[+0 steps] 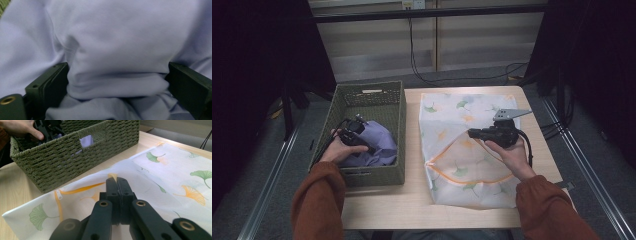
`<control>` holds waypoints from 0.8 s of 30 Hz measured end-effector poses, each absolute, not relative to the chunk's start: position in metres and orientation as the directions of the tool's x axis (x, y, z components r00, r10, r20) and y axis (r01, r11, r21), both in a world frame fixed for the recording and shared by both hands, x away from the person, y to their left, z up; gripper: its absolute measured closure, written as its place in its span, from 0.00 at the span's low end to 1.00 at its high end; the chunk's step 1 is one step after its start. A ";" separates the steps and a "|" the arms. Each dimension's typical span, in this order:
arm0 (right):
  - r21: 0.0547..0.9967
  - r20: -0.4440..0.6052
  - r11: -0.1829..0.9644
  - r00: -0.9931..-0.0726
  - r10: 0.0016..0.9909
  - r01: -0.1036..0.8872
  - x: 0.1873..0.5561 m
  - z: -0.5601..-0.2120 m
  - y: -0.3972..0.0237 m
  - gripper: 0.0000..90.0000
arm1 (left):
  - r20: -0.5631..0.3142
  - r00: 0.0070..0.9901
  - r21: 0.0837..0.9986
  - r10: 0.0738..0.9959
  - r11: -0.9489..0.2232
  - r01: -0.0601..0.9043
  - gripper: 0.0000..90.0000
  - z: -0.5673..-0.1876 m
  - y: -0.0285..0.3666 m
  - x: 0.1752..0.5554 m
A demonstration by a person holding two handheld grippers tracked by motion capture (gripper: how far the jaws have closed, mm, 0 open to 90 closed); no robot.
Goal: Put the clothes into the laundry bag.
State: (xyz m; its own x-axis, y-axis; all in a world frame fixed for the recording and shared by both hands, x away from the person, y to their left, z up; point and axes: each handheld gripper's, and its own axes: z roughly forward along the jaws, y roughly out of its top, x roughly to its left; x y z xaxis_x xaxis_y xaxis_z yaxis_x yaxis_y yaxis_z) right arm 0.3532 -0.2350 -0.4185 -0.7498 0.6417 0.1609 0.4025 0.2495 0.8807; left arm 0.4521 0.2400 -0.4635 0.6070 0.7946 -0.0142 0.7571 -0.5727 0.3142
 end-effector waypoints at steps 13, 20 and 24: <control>0.873 0.168 0.257 -0.752 0.638 0.414 0.354 -0.420 -0.235 0.99 | 0.009 0.615 0.303 0.788 -0.589 0.749 0.00 -0.481 0.242 0.453; 0.873 0.167 0.259 -0.752 0.638 0.413 0.354 -0.420 -0.234 1.00 | -0.025 0.593 0.252 0.805 -0.569 0.782 0.05 -0.478 0.242 0.454; 0.874 0.165 0.258 -0.750 0.641 0.413 0.353 -0.419 -0.236 1.00 | -0.016 0.604 0.209 0.797 -0.588 0.782 0.18 -0.472 0.235 0.455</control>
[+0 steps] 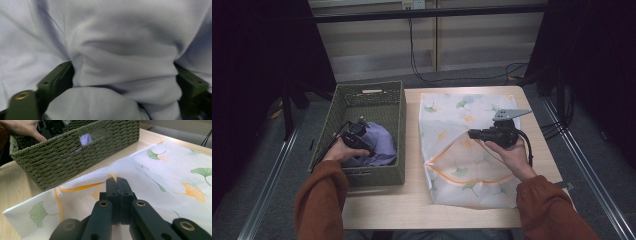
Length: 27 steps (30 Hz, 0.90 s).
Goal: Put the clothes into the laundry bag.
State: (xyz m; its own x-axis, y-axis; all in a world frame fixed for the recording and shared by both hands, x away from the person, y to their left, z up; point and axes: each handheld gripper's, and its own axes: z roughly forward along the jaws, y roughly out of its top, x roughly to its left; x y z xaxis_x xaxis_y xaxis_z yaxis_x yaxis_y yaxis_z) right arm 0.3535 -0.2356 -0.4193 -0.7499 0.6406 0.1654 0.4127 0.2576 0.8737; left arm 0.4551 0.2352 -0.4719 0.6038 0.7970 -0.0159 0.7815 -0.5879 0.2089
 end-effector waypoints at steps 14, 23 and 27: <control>0.874 0.161 0.261 -0.750 0.642 0.411 0.353 -0.419 -0.235 1.00 | 0.003 0.639 0.233 0.770 -0.622 0.748 0.74 -0.462 0.230 0.452; 0.881 0.160 0.247 -0.745 0.648 0.404 0.352 -0.416 -0.238 1.00 | -0.012 0.630 0.272 0.776 -0.604 0.749 0.81 -0.454 0.234 0.450; 0.883 0.159 0.245 -0.746 0.647 0.401 0.352 -0.416 -0.238 1.00 | -0.030 0.624 0.305 0.780 -0.588 0.749 0.81 -0.447 0.237 0.449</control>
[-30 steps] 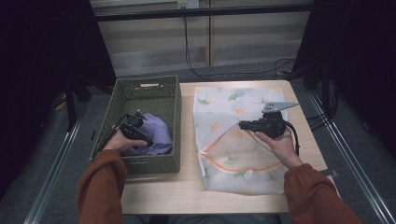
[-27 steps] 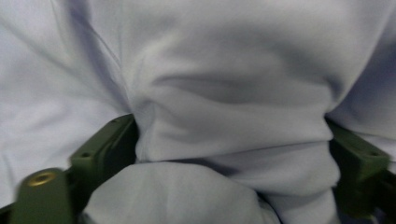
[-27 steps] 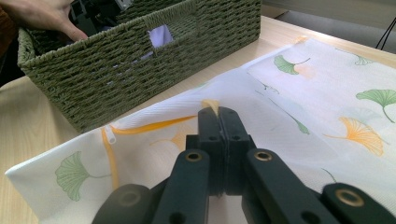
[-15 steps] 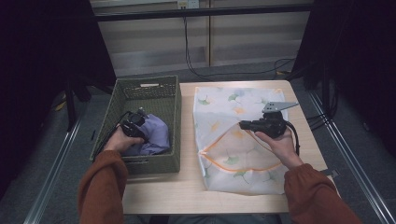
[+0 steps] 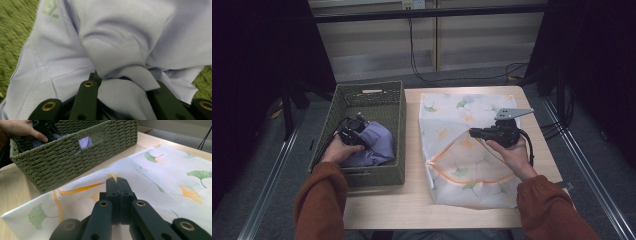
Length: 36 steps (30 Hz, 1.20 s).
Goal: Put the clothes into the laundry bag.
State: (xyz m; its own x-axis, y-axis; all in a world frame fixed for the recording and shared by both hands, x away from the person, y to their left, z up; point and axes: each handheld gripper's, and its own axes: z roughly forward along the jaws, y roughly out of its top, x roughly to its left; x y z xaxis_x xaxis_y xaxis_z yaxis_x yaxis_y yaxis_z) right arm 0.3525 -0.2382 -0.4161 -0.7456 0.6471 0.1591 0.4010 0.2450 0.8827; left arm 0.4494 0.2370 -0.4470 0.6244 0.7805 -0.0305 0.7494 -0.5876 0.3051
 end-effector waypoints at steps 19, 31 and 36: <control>0.883 0.164 0.238 -0.742 0.651 0.404 0.353 -0.417 -0.239 1.00 | -0.085 0.634 0.435 0.768 -0.544 0.718 0.81 -0.427 0.244 0.440; 0.881 0.166 0.240 -0.743 0.649 0.407 0.353 -0.417 -0.238 1.00 | -0.098 0.627 0.541 0.773 -0.487 0.685 0.81 -0.414 0.250 0.432; 0.881 0.166 0.241 -0.743 0.648 0.407 0.353 -0.416 -0.238 1.00 | -0.112 0.631 0.578 0.768 -0.466 0.670 0.81 -0.408 0.254 0.430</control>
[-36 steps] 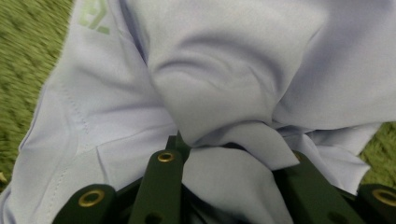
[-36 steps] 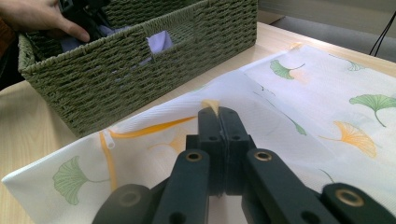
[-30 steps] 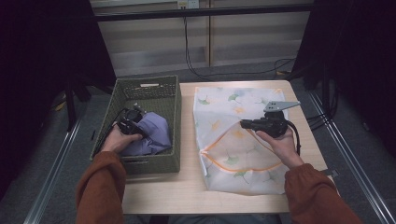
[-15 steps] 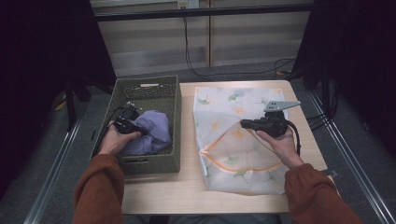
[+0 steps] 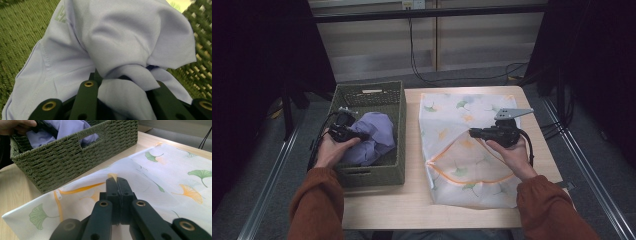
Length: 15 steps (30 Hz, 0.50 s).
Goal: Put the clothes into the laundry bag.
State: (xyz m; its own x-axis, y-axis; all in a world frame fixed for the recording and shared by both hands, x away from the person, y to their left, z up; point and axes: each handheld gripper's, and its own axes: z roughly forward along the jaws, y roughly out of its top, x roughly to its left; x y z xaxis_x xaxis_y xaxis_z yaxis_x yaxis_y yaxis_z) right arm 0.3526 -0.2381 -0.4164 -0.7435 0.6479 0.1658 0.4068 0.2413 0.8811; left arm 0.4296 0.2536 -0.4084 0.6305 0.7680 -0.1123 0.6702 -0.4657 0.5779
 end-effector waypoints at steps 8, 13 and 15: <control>0.881 0.165 0.241 -0.744 0.648 0.406 0.353 -0.416 -0.238 1.00 | -0.121 0.618 0.649 0.777 -0.408 0.642 0.81 -0.398 0.257 0.423; 0.881 0.165 0.243 -0.745 0.646 0.406 0.353 -0.416 -0.238 1.00 | -0.131 0.617 0.694 0.776 -0.373 0.616 0.81 -0.392 0.256 0.417; 0.881 0.166 0.243 -0.745 0.646 0.407 0.353 -0.417 -0.238 1.00 | -0.121 0.624 0.695 0.772 -0.383 0.609 0.81 -0.389 0.256 0.415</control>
State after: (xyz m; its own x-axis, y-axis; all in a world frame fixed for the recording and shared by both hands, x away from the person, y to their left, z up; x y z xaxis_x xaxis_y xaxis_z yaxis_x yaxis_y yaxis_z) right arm 0.3528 -0.2381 -0.4166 -0.7450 0.6461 0.1658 0.4065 0.2428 0.8808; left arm 0.4147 0.2555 -0.3891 0.6238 0.7722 -0.1206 0.6087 -0.3833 0.6946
